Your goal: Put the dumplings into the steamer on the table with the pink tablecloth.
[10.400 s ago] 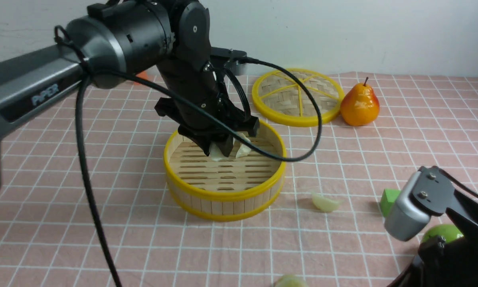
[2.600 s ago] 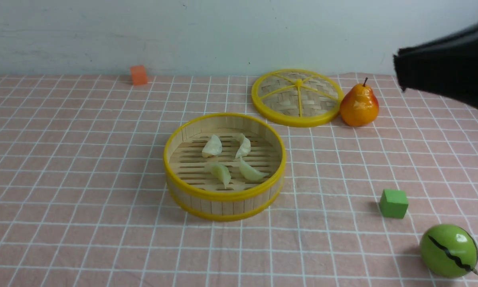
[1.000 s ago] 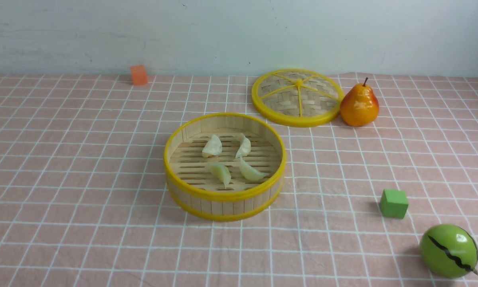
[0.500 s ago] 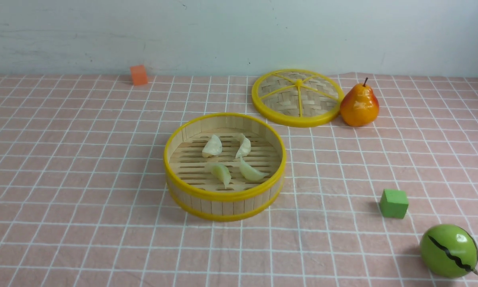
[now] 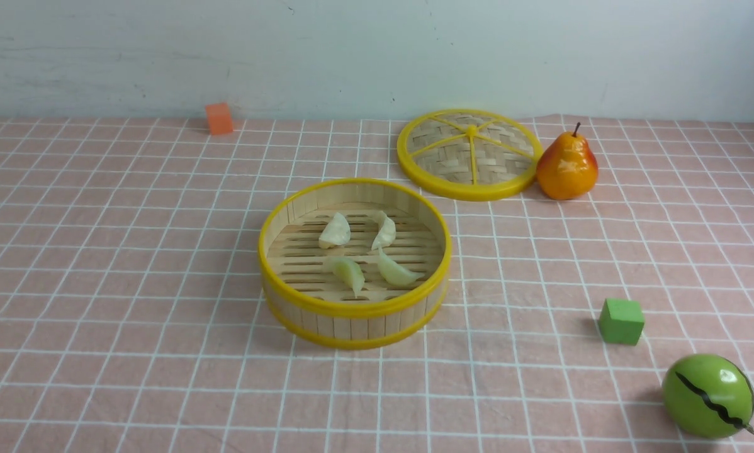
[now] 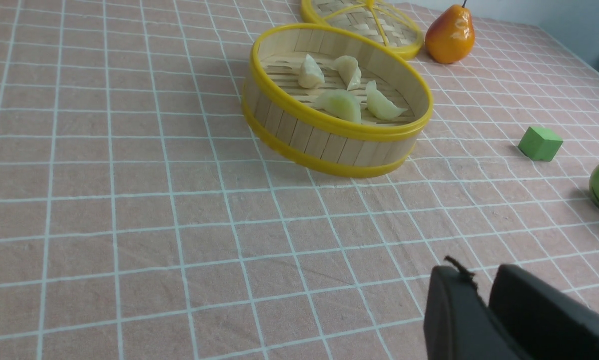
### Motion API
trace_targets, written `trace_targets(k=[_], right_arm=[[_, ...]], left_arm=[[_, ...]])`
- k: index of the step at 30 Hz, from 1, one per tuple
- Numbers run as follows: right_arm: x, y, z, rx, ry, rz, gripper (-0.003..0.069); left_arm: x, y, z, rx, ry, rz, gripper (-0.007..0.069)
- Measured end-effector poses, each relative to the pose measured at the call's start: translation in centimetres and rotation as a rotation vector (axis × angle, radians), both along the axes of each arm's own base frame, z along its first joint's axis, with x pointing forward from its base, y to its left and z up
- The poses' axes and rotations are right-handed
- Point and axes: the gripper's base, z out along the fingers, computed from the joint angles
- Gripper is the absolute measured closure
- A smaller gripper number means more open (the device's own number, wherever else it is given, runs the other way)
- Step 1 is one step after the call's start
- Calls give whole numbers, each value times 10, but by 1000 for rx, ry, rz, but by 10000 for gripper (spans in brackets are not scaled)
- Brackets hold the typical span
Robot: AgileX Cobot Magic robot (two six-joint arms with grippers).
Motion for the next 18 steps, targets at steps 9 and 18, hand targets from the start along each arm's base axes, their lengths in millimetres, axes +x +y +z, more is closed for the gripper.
trace_targets(k=[9, 18], right_arm=[[0, 0, 0, 0, 0, 0, 661], [0, 0, 0, 0, 1, 0, 655]], left_arm=[[1, 0, 0, 7, -9, 0, 513], [24, -4, -19, -24, -168, 107, 638]])
